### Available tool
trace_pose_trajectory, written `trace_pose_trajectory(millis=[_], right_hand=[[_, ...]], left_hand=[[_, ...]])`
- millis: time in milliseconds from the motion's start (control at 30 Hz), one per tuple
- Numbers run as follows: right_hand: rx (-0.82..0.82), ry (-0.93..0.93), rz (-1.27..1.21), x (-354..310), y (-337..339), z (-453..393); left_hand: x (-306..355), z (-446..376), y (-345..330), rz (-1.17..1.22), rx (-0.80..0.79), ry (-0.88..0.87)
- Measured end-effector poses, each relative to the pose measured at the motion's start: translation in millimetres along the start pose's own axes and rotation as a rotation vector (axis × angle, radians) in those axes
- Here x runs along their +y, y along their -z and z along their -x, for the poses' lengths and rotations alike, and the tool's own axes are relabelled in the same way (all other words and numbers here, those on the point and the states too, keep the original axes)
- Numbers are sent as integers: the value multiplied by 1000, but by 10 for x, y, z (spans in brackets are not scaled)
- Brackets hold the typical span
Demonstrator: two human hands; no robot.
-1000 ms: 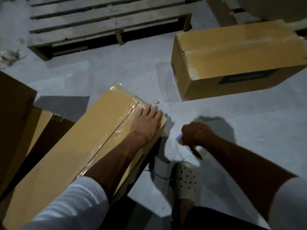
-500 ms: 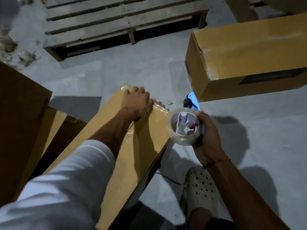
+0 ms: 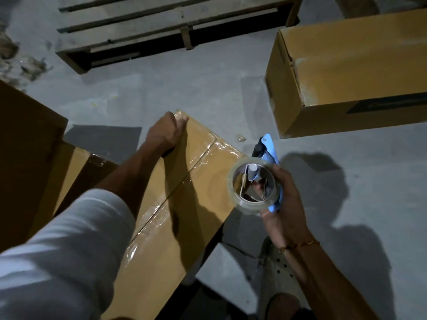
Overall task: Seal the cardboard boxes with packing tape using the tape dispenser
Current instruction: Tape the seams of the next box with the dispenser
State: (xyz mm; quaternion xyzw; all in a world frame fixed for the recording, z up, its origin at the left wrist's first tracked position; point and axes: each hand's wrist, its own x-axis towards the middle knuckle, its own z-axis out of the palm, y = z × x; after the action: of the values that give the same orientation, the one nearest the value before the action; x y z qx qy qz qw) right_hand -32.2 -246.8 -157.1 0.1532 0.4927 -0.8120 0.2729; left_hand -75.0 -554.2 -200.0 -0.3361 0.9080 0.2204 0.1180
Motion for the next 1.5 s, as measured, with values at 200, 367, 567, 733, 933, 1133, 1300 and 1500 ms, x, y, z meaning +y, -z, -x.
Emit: trace_pose_trajectory(millis=[200, 367, 567, 733, 933, 1133, 1300, 1500], right_hand=[[32, -277, -474, 68, 194, 215], [218, -99, -408, 13, 333, 348], [225, -2, -287, -305, 186, 551], [93, 5, -145, -704, -40, 750], [-122, -23, 160, -1116, -359, 1193], [-249, -74, 351, -1159, -662, 1315], [-227, -113, 461, -1045, -675, 1105], [-222, -115, 549, -1126, -627, 705]], left_hand=[[440, 707, -394, -314, 89, -572], [972, 1262, -788, -447, -67, -838], [798, 1512, -823, -553, -129, -847], [-278, 2366, -750, -615, -140, -831], [-1227, 3249, -654, -716, -159, -615], [-796, 2657, -572, -568, -183, -304], [-642, 1660, -78, -488, -134, -33], [-943, 658, 323, -439, 37, 103]])
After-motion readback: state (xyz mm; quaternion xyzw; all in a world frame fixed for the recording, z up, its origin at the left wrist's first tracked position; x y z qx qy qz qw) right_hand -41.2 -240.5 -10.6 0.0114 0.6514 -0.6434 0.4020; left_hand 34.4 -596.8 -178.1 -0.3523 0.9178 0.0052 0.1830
